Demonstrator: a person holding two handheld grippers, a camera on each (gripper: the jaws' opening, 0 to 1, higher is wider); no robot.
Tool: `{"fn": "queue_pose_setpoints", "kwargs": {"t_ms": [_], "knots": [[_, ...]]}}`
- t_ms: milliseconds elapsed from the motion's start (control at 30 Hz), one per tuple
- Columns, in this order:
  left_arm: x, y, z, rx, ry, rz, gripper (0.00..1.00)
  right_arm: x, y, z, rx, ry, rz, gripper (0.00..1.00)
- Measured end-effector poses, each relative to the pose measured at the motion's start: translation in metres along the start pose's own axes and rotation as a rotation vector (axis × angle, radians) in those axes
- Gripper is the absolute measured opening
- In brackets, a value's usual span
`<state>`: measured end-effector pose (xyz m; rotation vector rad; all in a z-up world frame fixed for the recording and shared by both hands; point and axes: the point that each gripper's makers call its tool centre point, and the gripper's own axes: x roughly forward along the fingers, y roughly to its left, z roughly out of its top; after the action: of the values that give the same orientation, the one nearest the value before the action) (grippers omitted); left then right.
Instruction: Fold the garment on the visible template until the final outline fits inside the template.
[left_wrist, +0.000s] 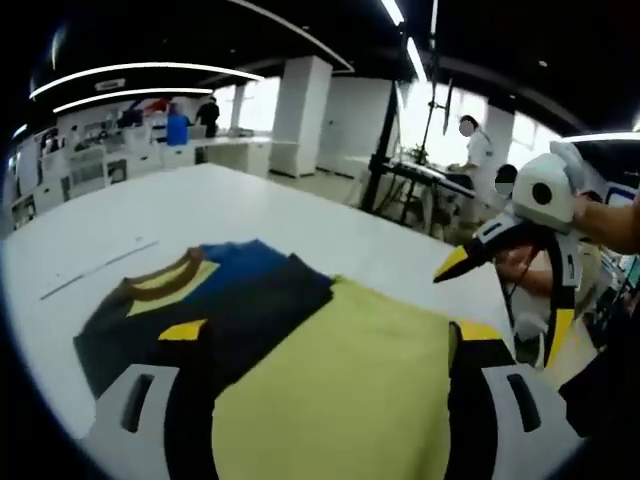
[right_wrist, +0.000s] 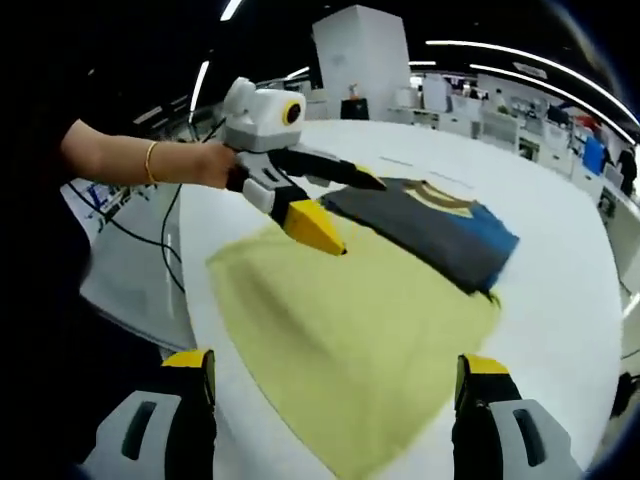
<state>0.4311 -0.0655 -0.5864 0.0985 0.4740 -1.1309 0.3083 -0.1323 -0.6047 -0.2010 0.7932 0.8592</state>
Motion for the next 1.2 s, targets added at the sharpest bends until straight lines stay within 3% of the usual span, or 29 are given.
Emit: {"fn": "queue_pose_setpoints", "kwargs": {"t_ms": [367,933,1200], "knots": [[-0.040,-0.011,-0.018,0.016,0.019,-0.017,0.96,-0.001,0.009,-0.011,-0.039,0.056,0.025,0.99],[-0.107,-0.029,-0.077,0.053,0.132,-0.005,0.88,-0.001,0.015,-0.032,-0.090,0.124,0.036,0.88],[-0.130,-0.036,-0.104,0.088,0.184,0.010,0.83,0.001,0.013,-0.049,-0.119,0.165,0.010,0.76]]}}
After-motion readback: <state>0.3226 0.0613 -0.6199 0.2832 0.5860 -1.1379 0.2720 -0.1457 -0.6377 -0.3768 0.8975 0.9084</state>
